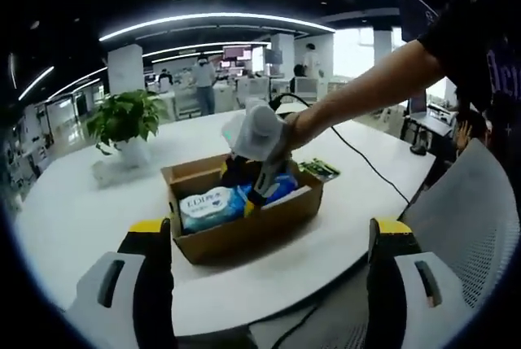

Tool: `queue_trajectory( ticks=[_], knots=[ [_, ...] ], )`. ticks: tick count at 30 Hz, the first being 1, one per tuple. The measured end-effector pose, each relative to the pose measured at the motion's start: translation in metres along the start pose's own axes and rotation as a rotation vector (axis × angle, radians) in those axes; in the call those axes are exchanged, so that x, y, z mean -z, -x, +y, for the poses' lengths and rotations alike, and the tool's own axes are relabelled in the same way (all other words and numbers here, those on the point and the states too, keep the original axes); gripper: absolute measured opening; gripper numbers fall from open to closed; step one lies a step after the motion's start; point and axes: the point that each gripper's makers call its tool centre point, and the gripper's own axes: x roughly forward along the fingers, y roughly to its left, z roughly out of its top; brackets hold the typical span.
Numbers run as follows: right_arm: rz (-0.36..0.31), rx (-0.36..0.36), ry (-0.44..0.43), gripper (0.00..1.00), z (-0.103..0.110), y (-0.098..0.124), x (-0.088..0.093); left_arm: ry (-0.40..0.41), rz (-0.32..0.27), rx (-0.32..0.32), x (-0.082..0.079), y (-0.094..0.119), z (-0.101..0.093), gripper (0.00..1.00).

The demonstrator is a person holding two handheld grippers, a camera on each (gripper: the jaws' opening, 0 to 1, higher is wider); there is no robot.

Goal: Operate the shoe box by opening the lid, removing the specified soft item, and placing it in the target area until the item is outside and the box remains undamaged.

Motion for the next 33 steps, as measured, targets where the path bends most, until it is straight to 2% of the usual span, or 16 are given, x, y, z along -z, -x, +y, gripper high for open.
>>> queue_trajectory(
  ticks=[4, 7, 12, 17, 18, 22, 29, 33],
  knots=[
    [0.016, 0.001, 0.089, 0.54, -0.001, -0.010, 0.000, -0.012, 0.015, 0.000, 0.001, -0.001, -0.001, 0.97],
    [0.016, -0.005, 0.104, 0.50, 0.001, -0.017, -0.001, -0.019, 0.025, 0.000, 0.003, -0.001, -0.001, 0.95],
    [-0.003, 0.032, 0.149, 0.51, -0.006, -0.025, -0.005, -0.033, 0.035, 0.000, 0.004, -0.001, -0.002, 0.92],
    [-0.012, 0.052, 0.120, 0.54, -0.008, -0.035, -0.005, -0.024, 0.041, 0.010, 0.006, -0.001, -0.003, 0.90],
    [-0.009, 0.058, 0.091, 0.54, -0.009, -0.039, -0.004, -0.024, 0.044, 0.012, 0.006, -0.002, -0.004, 0.89],
    [-0.008, 0.069, 0.090, 0.51, -0.009, -0.041, -0.005, -0.019, 0.039, 0.004, 0.006, -0.001, -0.002, 0.89],
    [0.012, 0.072, 0.070, 0.38, -0.013, -0.041, -0.004, -0.015, 0.035, 0.002, 0.005, -0.001, -0.002, 0.87],
    [-0.002, 0.079, 0.029, 0.30, -0.015, -0.038, -0.004, -0.018, 0.031, -0.001, 0.005, 0.000, -0.002, 0.86]
  ],
)
